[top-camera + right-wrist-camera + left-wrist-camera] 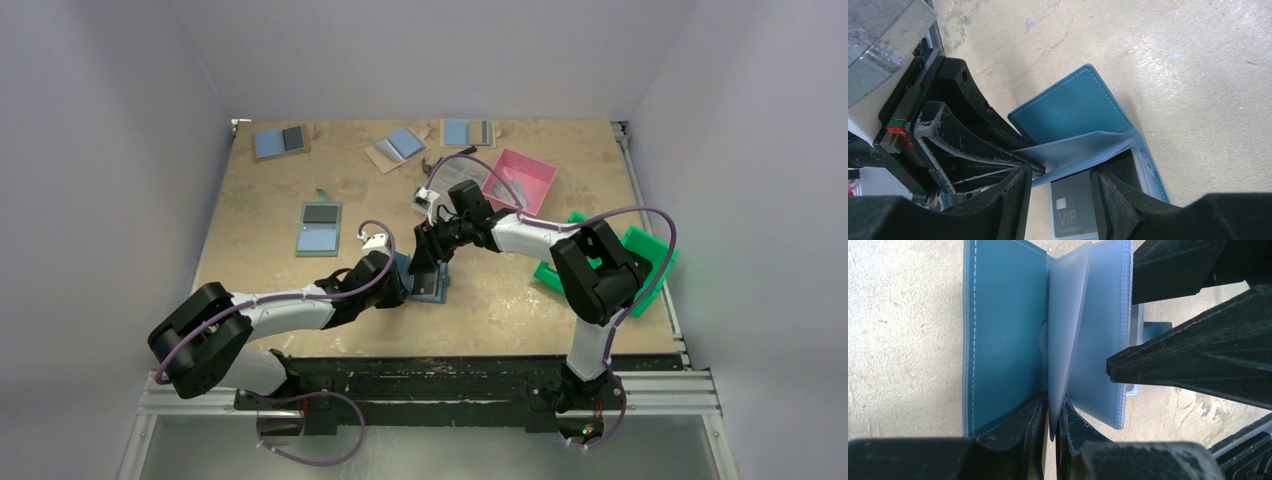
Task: Take the credit cards out of the card holder
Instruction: Remove the credit card from the card holder.
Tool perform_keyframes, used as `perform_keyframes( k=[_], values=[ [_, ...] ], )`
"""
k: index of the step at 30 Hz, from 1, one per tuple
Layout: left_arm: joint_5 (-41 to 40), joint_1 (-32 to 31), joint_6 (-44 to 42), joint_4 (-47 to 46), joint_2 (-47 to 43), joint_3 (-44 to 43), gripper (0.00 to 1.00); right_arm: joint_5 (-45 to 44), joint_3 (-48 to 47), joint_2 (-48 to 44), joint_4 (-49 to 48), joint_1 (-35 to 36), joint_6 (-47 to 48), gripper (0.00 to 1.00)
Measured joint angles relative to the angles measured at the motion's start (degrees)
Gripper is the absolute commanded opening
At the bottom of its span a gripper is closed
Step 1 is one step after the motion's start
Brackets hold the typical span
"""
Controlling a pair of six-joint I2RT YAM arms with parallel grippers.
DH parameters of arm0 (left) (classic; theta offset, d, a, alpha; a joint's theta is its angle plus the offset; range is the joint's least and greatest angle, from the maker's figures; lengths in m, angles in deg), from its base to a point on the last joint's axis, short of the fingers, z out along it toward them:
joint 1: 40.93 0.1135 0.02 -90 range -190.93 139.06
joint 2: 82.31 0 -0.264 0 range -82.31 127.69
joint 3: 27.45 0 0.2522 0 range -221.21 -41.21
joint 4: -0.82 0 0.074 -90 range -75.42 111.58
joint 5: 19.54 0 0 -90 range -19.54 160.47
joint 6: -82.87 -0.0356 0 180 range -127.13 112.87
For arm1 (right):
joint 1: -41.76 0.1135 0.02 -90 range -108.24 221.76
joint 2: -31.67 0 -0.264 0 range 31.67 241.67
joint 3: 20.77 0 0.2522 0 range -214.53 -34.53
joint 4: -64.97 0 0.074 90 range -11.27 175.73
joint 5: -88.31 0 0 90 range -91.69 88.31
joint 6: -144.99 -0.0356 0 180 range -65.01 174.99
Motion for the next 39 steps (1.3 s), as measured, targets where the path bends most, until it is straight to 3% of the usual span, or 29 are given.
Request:
perform_keyframes(
  k=[19, 39],
  values=[
    [-0.1, 0.2, 0.0, 0.0, 0.0, 0.0, 0.15, 0.5, 0.0, 0.0, 0.0, -0.2, -0.8, 0.66],
    [0.1, 0.9, 0.1, -0.3, 0.0, 0.6, 0.15, 1.1, 0.0, 0.0, -0.1, -0.9, -1.3, 0.62]
  ],
)
